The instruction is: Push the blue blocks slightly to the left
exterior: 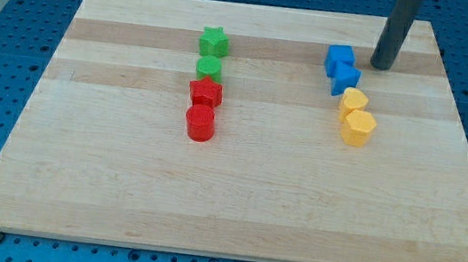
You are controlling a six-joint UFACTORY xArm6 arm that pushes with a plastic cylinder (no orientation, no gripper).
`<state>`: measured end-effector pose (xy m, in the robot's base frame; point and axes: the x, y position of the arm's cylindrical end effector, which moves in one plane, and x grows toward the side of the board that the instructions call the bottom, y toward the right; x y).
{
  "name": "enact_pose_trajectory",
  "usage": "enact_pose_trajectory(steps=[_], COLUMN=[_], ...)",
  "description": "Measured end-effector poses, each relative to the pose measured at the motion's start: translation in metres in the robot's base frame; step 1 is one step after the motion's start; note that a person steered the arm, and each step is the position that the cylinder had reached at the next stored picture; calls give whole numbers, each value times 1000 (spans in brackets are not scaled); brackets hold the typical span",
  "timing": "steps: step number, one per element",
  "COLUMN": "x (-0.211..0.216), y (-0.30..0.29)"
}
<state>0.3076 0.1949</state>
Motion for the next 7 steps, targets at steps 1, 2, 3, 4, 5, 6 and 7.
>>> enact_pose_trajectory(steps=[1,2,3,4,5,6,7], x=[0,10,18,18,18,22,32], y=[0,0,0,0,-5,-20,-30])
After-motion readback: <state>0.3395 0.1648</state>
